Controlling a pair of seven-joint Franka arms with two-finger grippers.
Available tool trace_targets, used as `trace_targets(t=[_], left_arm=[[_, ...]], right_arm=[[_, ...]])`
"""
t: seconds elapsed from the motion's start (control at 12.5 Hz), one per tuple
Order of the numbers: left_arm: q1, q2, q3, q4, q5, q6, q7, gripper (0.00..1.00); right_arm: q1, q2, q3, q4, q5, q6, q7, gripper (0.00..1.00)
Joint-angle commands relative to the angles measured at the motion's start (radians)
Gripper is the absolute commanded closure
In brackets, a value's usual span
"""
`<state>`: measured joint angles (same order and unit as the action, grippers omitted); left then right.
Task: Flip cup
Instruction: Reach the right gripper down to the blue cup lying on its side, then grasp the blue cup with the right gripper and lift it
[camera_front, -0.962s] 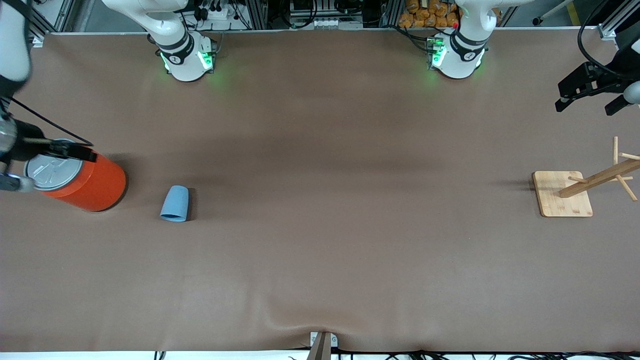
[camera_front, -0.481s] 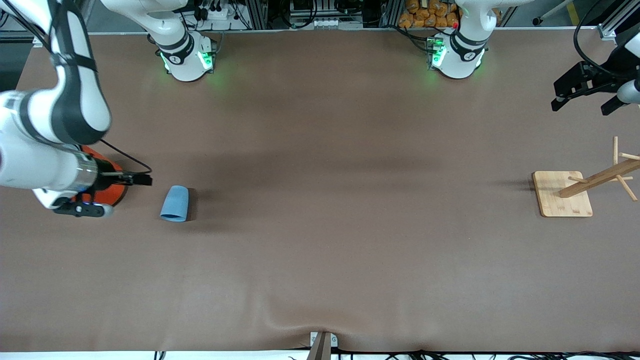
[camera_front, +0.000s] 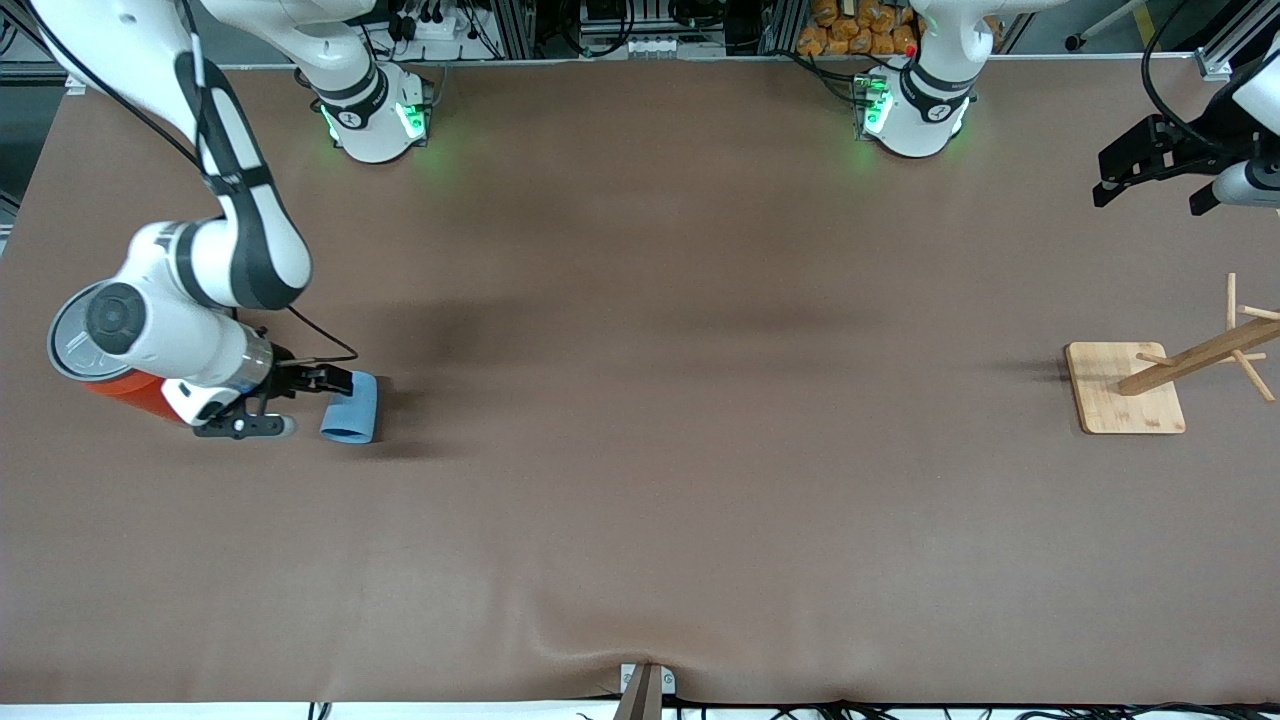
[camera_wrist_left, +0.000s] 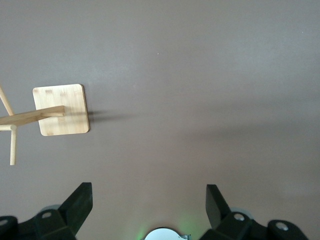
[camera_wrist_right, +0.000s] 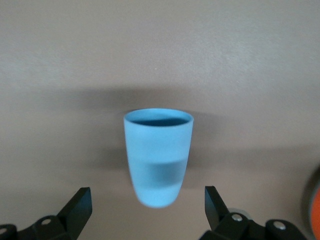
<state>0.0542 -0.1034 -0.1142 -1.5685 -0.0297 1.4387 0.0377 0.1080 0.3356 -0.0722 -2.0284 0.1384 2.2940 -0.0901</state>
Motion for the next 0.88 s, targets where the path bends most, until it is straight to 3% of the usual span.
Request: trace_targets(t=[0.0,0.48,0.56,0.64,0.72,0.8], left_arm=[[0.007,0.002,0.004,0.019,0.001,-0.049,0.001,0.00],[0.036,-0.021,0.007,0.027,-0.004,-0.072,-0.013,0.00],[0.038,-0.021,0.007,0.027,-0.004,-0.072,-0.013,0.00],[0.038,-0.022,0.007,0.027,-0.001,-0.072,-0.013,0.00],[0.038,-0.025,0.007,0.027,0.001,-0.073,-0.010,0.00],[0.038,-0.029,0.008,0.024,0.001,-0.073,-0.007,0.00]], right_arm=[[0.002,0.057,-0.003,-0.006,0.017,0.090,-0.086,0.00],[0.005,0.138,0.005,-0.053,0.021,0.232,-0.085,0.00],[0.005,0.144,0.012,-0.064,0.021,0.252,-0.085,0.16],[0.007,0.146,0.017,-0.059,0.021,0.242,-0.076,0.60],[0.007,0.141,0.028,-0.049,0.021,0.216,-0.071,0.85],[0.005,0.138,0.035,-0.009,0.021,0.152,-0.071,0.85]])
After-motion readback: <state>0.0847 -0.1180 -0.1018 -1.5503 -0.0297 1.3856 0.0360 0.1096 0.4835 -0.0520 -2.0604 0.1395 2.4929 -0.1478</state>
